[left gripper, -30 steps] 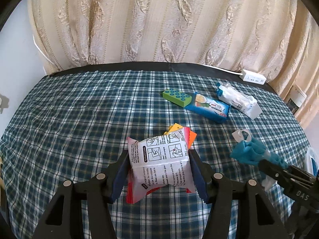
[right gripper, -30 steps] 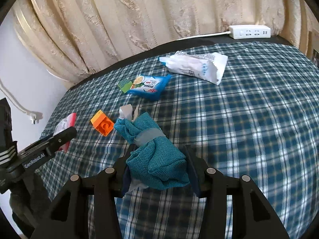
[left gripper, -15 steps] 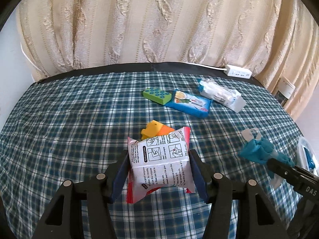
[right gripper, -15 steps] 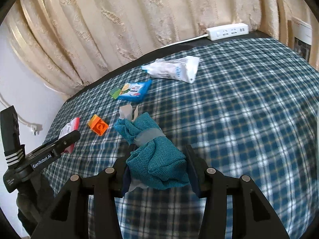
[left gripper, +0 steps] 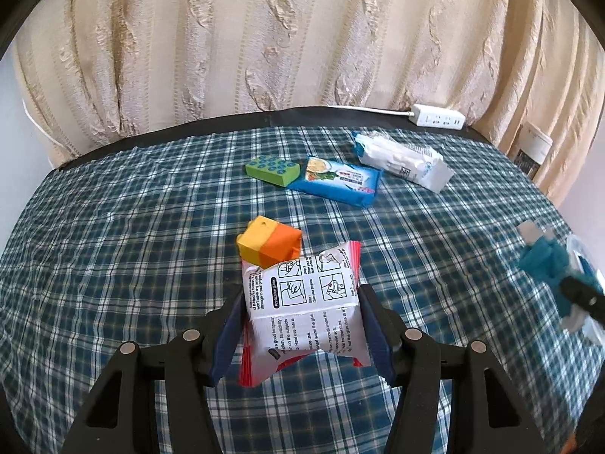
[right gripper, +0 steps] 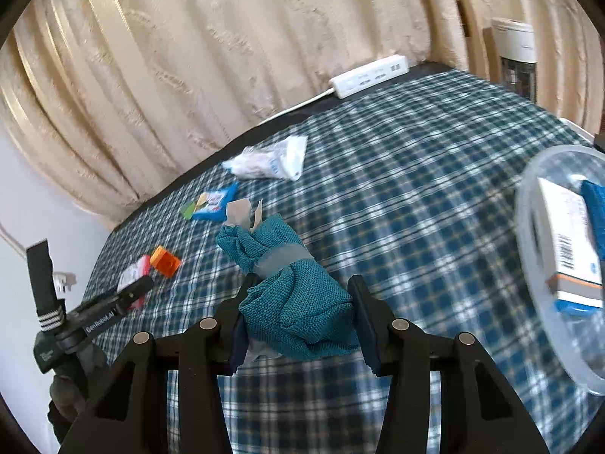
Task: Organize objects
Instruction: 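Carry the teal cloth and the snack packet toward the clear bowl with both tools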
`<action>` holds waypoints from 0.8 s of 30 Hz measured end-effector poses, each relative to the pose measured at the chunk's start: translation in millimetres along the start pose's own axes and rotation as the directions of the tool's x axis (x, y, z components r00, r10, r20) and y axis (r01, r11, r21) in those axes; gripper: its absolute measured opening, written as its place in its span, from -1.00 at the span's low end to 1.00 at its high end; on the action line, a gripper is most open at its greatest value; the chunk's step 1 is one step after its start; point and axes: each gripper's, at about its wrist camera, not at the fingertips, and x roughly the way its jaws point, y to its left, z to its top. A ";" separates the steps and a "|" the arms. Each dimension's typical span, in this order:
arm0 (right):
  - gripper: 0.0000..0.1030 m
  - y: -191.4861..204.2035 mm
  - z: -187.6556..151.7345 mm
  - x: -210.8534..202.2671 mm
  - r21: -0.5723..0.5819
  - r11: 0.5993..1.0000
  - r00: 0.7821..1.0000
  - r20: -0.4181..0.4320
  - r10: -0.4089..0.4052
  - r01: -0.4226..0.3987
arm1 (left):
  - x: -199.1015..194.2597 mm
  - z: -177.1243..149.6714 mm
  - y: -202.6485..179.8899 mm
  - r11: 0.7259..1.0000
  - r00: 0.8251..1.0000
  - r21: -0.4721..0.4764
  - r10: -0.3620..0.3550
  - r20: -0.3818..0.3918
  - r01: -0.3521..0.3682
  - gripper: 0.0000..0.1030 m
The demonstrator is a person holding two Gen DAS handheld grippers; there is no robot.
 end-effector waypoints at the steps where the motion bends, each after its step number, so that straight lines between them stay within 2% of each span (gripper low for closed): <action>1: -0.05 -3.2 0.3 -3.3 0.006 1.000 1.000 0.006 -0.005 0.005 | 0.3 -0.5 -1.4 1.000 1.000 0.004 0.000 -0.001 0.000 0.20; 11: -0.05 -43.2 9.4 -39.6 0.073 0.994 0.993 0.086 -0.082 0.076 | -6.9 0.3 -16.7 0.999 1.000 0.032 -0.010 -0.001 0.010 0.20; 24: -0.05 -116.6 23.4 -93.3 0.191 0.960 0.956 0.173 -0.237 0.204 | -17.5 2.1 -60.6 0.993 0.998 0.094 -0.068 -0.005 0.068 0.20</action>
